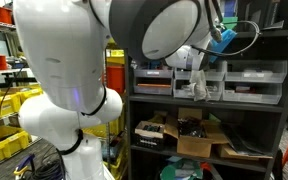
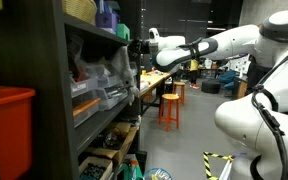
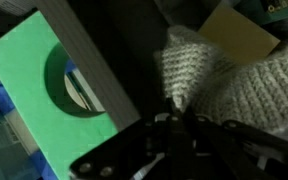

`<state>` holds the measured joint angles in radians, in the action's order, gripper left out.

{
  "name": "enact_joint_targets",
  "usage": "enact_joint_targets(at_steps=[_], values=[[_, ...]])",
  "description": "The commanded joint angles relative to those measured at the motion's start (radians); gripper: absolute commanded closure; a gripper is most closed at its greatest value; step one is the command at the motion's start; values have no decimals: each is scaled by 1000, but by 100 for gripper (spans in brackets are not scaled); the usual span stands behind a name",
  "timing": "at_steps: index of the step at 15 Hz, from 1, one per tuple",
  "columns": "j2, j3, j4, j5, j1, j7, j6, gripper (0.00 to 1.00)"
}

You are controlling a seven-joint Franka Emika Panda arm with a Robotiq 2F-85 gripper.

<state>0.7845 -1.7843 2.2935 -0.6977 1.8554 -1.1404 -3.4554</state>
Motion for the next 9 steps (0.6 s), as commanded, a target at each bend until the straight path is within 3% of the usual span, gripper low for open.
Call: enact_joint_targets(at_steps=[1,5,6,9], values=[[23,-17,9,54,5,-90,0,99],[-27,36,-79,156,-25,-69,0,99],[-59,76,-126,123,-39,22,2,99],[-108,160,-212,173,-87,122,-6,99]])
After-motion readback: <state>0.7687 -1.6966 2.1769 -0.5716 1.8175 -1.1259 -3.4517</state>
